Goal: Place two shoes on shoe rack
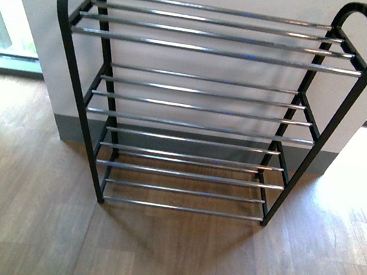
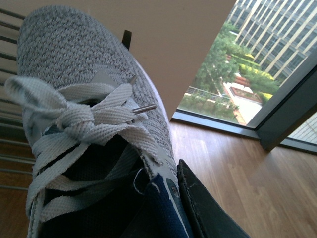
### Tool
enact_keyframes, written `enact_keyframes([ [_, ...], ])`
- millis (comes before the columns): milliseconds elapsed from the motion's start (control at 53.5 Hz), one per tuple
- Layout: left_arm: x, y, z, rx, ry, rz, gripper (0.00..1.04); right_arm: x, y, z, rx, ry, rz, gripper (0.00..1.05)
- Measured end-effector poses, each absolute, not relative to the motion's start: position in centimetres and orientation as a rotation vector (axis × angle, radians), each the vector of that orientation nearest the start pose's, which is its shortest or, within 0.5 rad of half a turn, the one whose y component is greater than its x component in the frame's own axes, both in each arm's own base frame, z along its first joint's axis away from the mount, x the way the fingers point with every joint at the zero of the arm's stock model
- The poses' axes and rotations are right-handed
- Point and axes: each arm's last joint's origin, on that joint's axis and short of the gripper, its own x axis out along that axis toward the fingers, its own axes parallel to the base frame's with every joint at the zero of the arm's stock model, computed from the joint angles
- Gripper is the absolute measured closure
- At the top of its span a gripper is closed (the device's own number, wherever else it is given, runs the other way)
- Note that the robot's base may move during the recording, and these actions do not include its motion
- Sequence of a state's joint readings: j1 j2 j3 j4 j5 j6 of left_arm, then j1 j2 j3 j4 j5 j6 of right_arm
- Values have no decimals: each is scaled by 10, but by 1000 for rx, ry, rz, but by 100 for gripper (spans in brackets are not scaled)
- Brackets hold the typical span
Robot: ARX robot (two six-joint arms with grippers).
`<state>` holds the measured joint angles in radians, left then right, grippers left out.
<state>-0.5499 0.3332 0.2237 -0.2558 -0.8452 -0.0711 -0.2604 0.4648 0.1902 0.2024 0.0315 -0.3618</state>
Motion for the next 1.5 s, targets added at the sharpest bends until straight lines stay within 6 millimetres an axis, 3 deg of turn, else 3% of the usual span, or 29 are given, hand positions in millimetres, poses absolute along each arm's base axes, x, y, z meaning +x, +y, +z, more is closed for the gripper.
enact_keyframes([
  [692,98,-35,192,166,271,299,103,128,-35,206,-351,125,-277,103],
  [842,98,-35,192,166,271,300,103,141,-40,206,-73,242,14,103],
  [917,98,-35,192,165,271,297,103,161,-40,205,-44,287,69,103],
  [1047,98,-35,192,166,270,302,103,221,-44,225,-77,287,47,103],
  [1141,98,-35,192,166,270,301,103,261,-45,228,-90,310,31,103],
  [1347,98,-35,192,166,270,301,103,349,-37,205,-102,428,28,103],
  [1496,98,-35,192,166,270,301,103,391,-35,195,-114,470,-4,103],
])
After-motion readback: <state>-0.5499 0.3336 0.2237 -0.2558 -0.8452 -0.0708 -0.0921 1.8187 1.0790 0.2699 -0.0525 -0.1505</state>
